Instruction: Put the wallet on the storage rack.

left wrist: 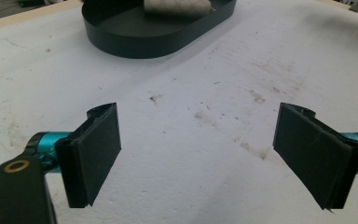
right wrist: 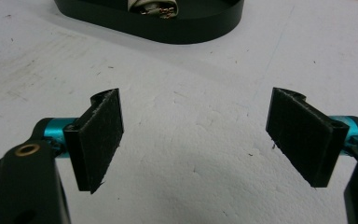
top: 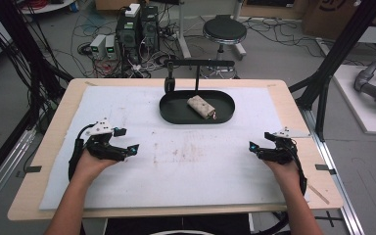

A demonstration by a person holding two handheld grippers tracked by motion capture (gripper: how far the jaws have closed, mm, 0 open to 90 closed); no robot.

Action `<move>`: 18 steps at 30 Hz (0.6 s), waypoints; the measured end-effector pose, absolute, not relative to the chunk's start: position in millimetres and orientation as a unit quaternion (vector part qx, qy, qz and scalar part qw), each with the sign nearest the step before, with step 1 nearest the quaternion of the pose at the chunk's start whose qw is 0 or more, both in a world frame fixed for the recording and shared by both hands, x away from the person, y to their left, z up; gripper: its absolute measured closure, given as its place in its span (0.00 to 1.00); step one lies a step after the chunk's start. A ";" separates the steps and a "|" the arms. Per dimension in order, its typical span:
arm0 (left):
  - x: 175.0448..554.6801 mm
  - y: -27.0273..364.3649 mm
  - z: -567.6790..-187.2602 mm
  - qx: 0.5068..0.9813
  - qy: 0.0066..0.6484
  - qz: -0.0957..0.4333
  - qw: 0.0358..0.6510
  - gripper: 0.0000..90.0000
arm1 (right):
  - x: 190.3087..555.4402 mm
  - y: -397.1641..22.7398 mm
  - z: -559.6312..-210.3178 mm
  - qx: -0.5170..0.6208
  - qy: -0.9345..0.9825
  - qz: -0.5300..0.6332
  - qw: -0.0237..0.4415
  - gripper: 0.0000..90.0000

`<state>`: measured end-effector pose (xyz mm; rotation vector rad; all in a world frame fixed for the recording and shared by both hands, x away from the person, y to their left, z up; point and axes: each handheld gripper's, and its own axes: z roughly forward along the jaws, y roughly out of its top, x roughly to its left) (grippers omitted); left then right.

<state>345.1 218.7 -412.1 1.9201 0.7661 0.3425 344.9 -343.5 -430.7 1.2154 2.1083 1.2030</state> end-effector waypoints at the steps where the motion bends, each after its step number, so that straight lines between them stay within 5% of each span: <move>1: 345.0 218.0 -412.4 0.794 0.316 0.139 0.501 0.17 | 344.8 -343.5 -430.5 0.437 0.759 0.433 0.212 0.21; 18: 344.5 221.2 -416.9 0.795 0.326 0.141 0.491 0.17 | 345.5 -344.1 -431.0 0.437 0.760 0.431 0.213 0.21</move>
